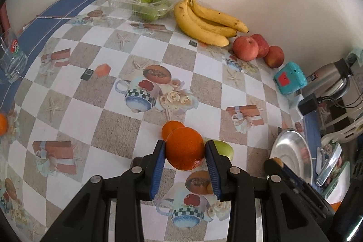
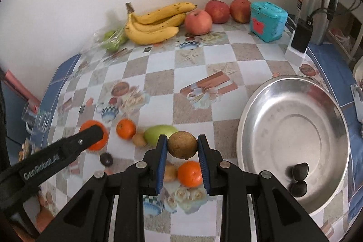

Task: Organize fruits
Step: 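Carry the tangerine and the kiwi over the steel bowl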

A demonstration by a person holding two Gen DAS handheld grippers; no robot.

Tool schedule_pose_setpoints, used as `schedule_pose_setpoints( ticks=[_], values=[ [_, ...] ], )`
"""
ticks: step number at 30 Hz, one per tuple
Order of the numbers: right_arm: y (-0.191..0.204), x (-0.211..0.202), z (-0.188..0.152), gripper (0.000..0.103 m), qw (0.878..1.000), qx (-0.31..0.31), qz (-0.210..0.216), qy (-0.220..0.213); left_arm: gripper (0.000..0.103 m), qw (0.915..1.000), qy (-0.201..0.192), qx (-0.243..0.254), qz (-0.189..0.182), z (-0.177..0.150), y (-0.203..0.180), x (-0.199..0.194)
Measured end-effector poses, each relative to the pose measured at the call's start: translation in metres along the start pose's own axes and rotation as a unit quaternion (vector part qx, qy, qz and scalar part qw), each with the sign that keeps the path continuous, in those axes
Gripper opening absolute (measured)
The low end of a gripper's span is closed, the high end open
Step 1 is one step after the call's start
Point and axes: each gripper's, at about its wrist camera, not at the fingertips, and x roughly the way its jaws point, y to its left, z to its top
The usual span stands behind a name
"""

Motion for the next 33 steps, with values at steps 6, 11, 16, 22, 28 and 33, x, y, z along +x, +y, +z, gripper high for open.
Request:
schedule_pose_setpoints(
  ticks=[6, 11, 16, 22, 28, 33],
  values=[
    [-0.028, 0.011, 0.009, 0.028, 0.999, 0.034, -0.012, 0.009, 0.038, 0.9999, 0.012, -0.002, 0.012, 0.011, -0.005, 0.017],
    [-0.051, 0.009, 0.018, 0.028, 0.998, 0.051, -0.029, 0.000, 0.038, 0.9998, 0.016, -0.001, 0.010, 0.019, -0.018, 0.026],
    [-0.080, 0.003, 0.023, 0.028, 0.996, 0.083, -0.041, -0.009, 0.038, 0.9998, 0.013, 0.012, 0.005, 0.017, -0.038, 0.028],
    [-0.115, -0.007, 0.019, 0.028, 0.990, 0.121, -0.069, -0.014, 0.038, 0.9985, 0.011, 0.053, -0.008, 0.005, -0.070, 0.023],
    [-0.150, -0.022, 0.014, 0.028, 0.984, 0.149, -0.100, -0.023, 0.038, 0.9942, 0.016, 0.104, -0.023, -0.012, -0.108, 0.021],
    [-0.172, -0.032, 0.013, 0.028, 0.978, 0.169, -0.118, -0.029, 0.038, 0.9881, 0.031, 0.144, -0.045, -0.034, -0.139, 0.024]
  ],
)
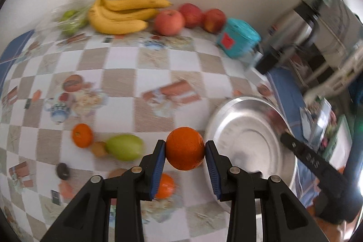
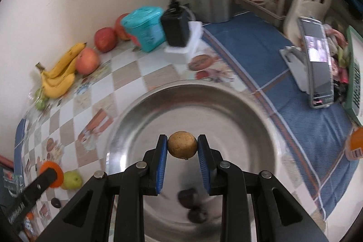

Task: Organize fruits
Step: 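Carry the tangerine and the kiwi over the steel bowl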

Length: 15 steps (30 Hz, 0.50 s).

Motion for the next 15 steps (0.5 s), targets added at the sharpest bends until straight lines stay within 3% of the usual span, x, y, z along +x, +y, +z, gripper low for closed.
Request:
schedule_pose_setpoints(
  ticks=[9, 15],
  values=[
    [-0.017, -0.005, 0.006, 0.028, 1.000, 0.012, -0.003, -0.004, 0.038, 0.9973, 0.007, 0.070, -0.022, -0.018, -0.047, 0.020],
    [-0.017, 0.011, 0.001, 0.028, 1.000, 0.011, -0.003, 0.019, 0.038, 0.9954, 0.019, 0.090, -0.025, -0.027, -0.059, 0.041]
  ],
)
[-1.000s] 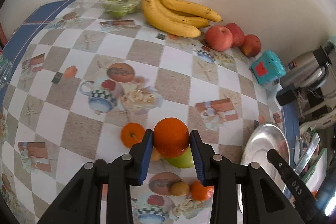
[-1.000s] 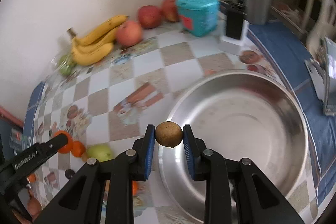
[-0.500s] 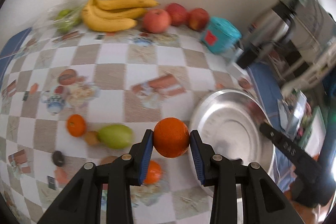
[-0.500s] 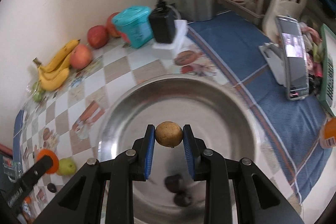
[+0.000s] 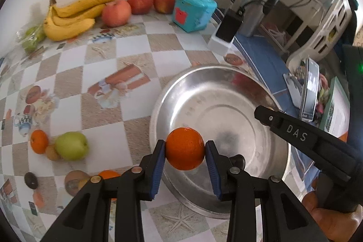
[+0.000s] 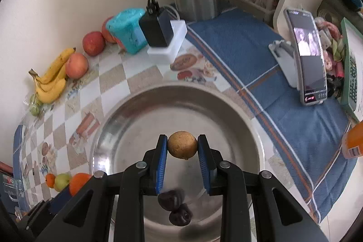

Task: Organize fruits
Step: 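Carry the tangerine and the kiwi over the steel bowl, then open the right tool to drop the kiwi while the left tool drops the tangerine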

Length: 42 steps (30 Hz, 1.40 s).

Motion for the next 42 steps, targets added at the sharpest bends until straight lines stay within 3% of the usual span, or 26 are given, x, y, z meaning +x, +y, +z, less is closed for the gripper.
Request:
schedule_pose_setpoints(
  ticks=[7, 13, 17, 26, 28, 33, 42],
  values=[
    [-0.004, 0.016, -0.005, 0.028, 1.000, 0.005, -0.009, 0.028, 0.038, 0.9999, 0.011, 0.008, 0.006, -0.004, -0.005, 0.011],
    [-0.002, 0.012, -0.004, 0.031, 1.000, -0.005, -0.016, 0.022, 0.039, 0.9999, 0.008, 0.008, 0.006, -0.003, -0.006, 0.008],
    [0.002, 0.003, -0.001, 0.042, 1.000, -0.013, -0.017, 0.010, 0.041, 1.0000, 0.002, 0.008, 0.003, 0.000, -0.006, 0.003],
    [0.013, -0.025, 0.005, 0.061, 0.999, -0.031, -0.018, -0.027, 0.060, 0.9997, -0.019, -0.012, -0.008, 0.011, 0.002, -0.020],
    [0.015, -0.028, 0.005, 0.061, 0.999, -0.037, -0.021, -0.030, 0.064, 0.9994, -0.019, -0.030, 0.003, 0.014, 0.011, -0.024],
    [0.020, -0.028, 0.001, 0.073, 0.998, -0.051, -0.030, -0.021, 0.078, 0.9952, -0.027, -0.079, 0.051, 0.020, 0.043, -0.036],
    [0.033, -0.021, -0.011, 0.073, 0.997, -0.067, -0.029, -0.005, 0.097, 0.9753, -0.021, -0.126, 0.180, 0.017, 0.094, -0.047]
  ],
)
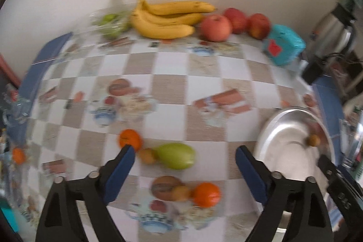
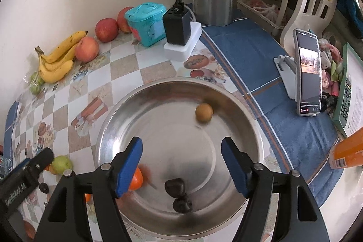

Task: Organize fruits
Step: 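Open the right tool to drop the kiwi while the left tool drops the tangerine, then withdraw both open tools from the bowl toward the remaining fruit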

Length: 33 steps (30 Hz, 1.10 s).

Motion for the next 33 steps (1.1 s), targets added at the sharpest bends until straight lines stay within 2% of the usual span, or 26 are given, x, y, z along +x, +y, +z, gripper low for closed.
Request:
schedule_pose_setpoints(
  ticks=[2, 6, 19, 20, 21, 22, 23, 30, 33],
  values=[
    [0.002, 0.002, -0.003, 0.073, 1.000, -0.003, 0.000, 0.002, 0.098, 0.9997, 0.002, -0.004, 0.024, 0.000, 0.009, 0.003],
    [0.007, 0.003, -0.007, 0.073, 1.000, -0.010, -0.004, 0.005, 0.098, 0.9988, 0.009, 0.001, 0.048, -0.003, 0.017, 0.008],
    [0.016, 0.008, -0.016, 0.073, 1.000, -0.026, -0.001, 0.011, 0.101, 0.9976, 0.018, -0.004, 0.066, -0.011, 0.031, 0.009],
    [0.016, 0.008, -0.016, 0.075, 1.000, -0.028, -0.002, 0.012, 0.101, 0.9976, 0.019, -0.006, 0.066, -0.012, 0.033, 0.009],
    [0.017, 0.009, -0.017, 0.086, 1.000, -0.029, -0.003, 0.012, 0.103, 0.9974, 0.020, -0.008, 0.068, -0.012, 0.034, 0.010],
    [0.017, 0.009, -0.017, 0.091, 0.999, -0.030, -0.003, 0.012, 0.103, 0.9972, 0.021, -0.008, 0.071, -0.013, 0.036, 0.010],
    [0.017, 0.009, -0.018, 0.093, 0.999, -0.031, -0.001, 0.011, 0.103, 0.9971, 0.020, -0.007, 0.073, -0.013, 0.038, 0.010],
    [0.025, 0.009, -0.021, 0.095, 0.999, -0.049, 0.000, 0.002, 0.103, 0.9970, 0.002, -0.006, 0.078, -0.014, 0.051, 0.004],
    [0.028, 0.008, -0.021, 0.095, 0.999, -0.044, 0.020, 0.002, 0.103, 0.9972, 0.000, -0.011, 0.074, -0.013, 0.056, 0.002]
  ],
)
